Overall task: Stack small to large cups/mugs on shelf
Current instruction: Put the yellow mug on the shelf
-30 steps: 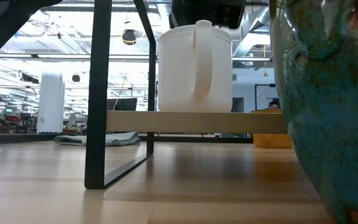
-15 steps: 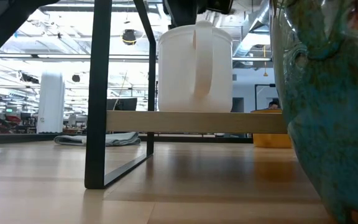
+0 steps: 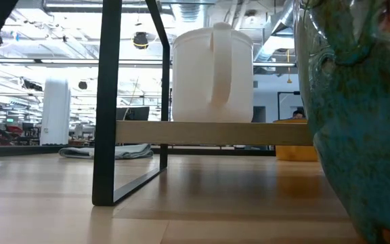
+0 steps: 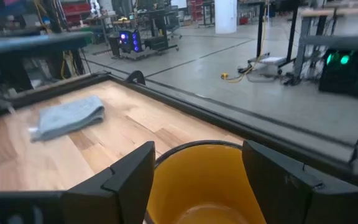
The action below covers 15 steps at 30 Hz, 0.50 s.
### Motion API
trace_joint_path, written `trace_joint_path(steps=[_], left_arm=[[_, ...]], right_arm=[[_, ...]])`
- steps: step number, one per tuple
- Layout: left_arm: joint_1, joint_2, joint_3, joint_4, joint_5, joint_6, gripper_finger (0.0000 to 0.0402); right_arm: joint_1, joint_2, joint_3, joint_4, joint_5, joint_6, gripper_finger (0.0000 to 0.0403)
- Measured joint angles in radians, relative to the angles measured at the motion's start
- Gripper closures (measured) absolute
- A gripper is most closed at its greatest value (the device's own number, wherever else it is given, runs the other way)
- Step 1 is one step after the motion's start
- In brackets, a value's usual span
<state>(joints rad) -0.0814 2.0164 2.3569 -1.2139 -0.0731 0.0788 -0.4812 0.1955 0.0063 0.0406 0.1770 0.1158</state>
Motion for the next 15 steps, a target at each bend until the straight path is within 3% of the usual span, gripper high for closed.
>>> trace_joint_path(steps=[6,15], left_arm=[[-0.016,-0.064,0.000,0.071,-0.043,0.073,0.0281],[-0.012,-0.194,-0.079,0.189,-0.070,0.109,0.0281]], right_arm=[[0.003,0.001,0.026,-0.007,-0.081,0.142,0.0136],[0.003,0.000,0.096,-0.003,-0.150,-0.016,0.0136]])
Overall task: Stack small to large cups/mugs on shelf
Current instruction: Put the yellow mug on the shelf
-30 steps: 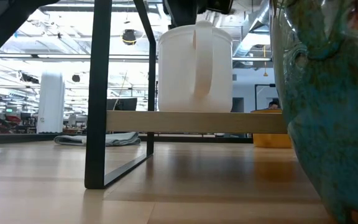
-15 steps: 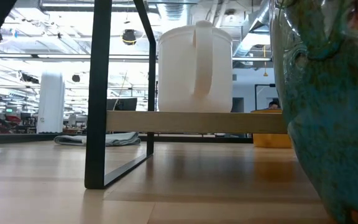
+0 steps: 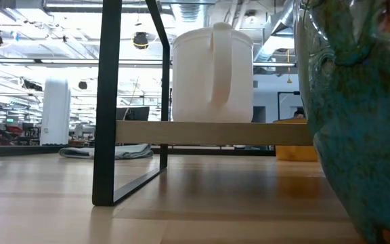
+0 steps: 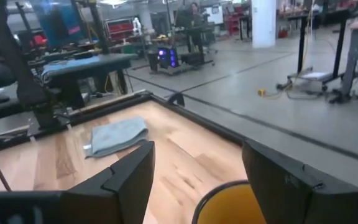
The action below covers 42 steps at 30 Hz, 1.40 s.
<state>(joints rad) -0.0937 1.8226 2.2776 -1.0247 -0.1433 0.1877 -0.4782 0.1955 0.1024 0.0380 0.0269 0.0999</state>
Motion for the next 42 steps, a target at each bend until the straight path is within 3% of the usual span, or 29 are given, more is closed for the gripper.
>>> trace_joint_path(steps=[7,10,19,25,33,42], left_arm=[[0.003,-0.237,-0.258,0.075,-0.160,-0.116,0.0281],[-0.003,-0.384,-0.476,0.265,-0.157,-0.118,0.0281],[-0.004,-0.831,-1.279,0.960,-0.153,-0.067,0.0281],[0.015,-1.056,-1.643,1.269,-0.159,-0.159,0.0281],[0.089,-1.233,-1.825,1.297,-0.161,-0.225,0.0281],[0.178,-1.267,-1.844,1.247,-0.170,-0.235,0.0281]], right_arm=[[-0.002,0.000,0.013,0.000,0.000,-0.022,0.0136],[-0.002,0.001,0.013,-0.001,0.003,-0.023,0.0136],[0.001,0.001,0.014,-0.033,-0.004,0.022,0.0136],[-0.010,0.002,0.022,-0.045,-0.002,0.182,0.0136],[-0.016,0.071,0.226,-0.210,0.002,0.178,0.0136],[-0.128,0.423,0.610,-0.703,0.081,0.265,0.0136]])
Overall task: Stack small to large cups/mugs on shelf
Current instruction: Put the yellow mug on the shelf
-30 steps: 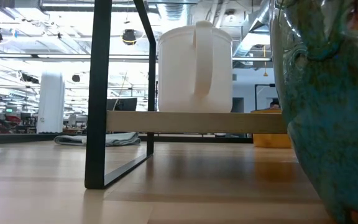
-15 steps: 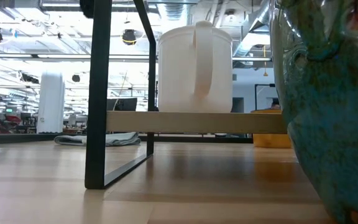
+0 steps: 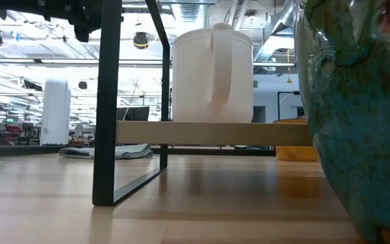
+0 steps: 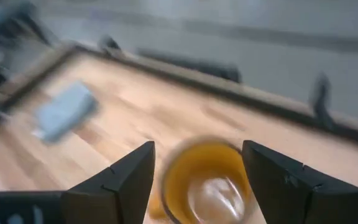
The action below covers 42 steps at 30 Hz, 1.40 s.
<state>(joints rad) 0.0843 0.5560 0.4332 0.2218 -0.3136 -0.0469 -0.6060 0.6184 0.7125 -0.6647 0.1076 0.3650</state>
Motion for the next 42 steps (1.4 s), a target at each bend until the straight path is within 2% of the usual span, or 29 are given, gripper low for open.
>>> trace_joint_path(steps=[4,11,24,36,38,42], left_arm=[[0.026,0.000,0.000,-0.009,-0.001,0.001,0.0281],[0.050,0.000,0.000,-0.081,-0.001,0.006,0.0281],[0.098,0.000,0.000,-0.152,-0.010,0.056,0.0281],[0.123,0.000,0.000,-0.167,-0.012,0.057,0.0281],[0.123,0.000,0.000,-0.167,-0.012,0.048,0.0281],[0.123,0.000,0.000,-0.166,-0.012,0.046,0.0281]], right_arm=[[-0.054,0.156,0.128,-0.076,-0.023,0.011,0.0136],[-0.094,0.355,0.260,-0.069,-0.030,-0.125,0.0136],[-0.182,0.521,0.278,-0.147,-0.029,-0.112,0.0136],[-0.180,0.692,0.277,-0.186,-0.032,-0.107,0.0136],[-0.180,0.717,0.277,-0.206,-0.062,-0.096,0.0136],[-0.179,0.746,0.277,-0.215,-0.196,-0.131,0.0136]])
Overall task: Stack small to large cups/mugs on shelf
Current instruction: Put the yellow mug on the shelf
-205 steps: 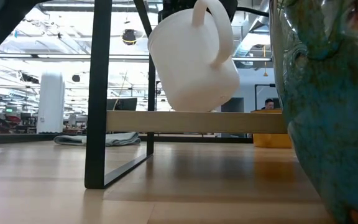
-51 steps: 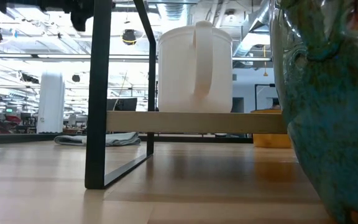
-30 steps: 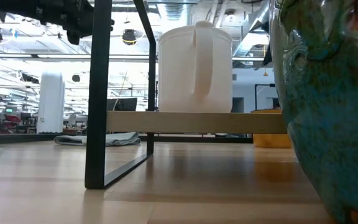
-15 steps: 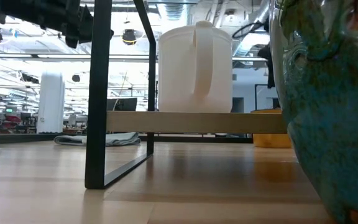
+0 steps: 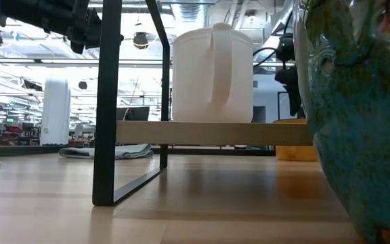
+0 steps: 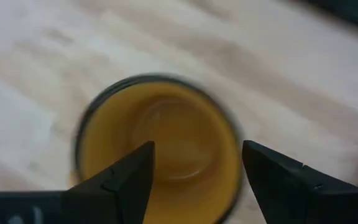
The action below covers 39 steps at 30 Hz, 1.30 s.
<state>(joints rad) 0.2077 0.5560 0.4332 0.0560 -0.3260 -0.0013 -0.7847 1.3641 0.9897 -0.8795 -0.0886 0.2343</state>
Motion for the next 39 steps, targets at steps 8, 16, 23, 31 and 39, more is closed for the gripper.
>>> trace_joint_path(steps=[8,16,23,31,39], left_arm=[[0.000,0.000,0.000,0.002,0.000,0.000,0.0281],[0.000,0.000,0.000,0.002,0.000,0.000,0.0281],[0.000,0.000,0.000,0.002,0.000,0.000,0.0281],[0.000,0.000,0.000,-0.008,0.000,0.000,0.0281],[0.000,0.000,0.000,-0.037,0.000,0.000,0.0281]], right_arm=[[0.007,0.038,-0.001,-0.006,-0.011,-0.057,0.0136],[0.006,0.021,0.000,-0.003,-0.060,-0.059,0.0136],[-0.006,-0.028,0.045,-0.002,-0.014,-0.067,0.0136],[-0.038,0.005,0.049,-0.022,-0.010,-0.112,0.0136],[-0.033,0.070,0.049,-0.047,-0.013,-0.126,0.0136]])
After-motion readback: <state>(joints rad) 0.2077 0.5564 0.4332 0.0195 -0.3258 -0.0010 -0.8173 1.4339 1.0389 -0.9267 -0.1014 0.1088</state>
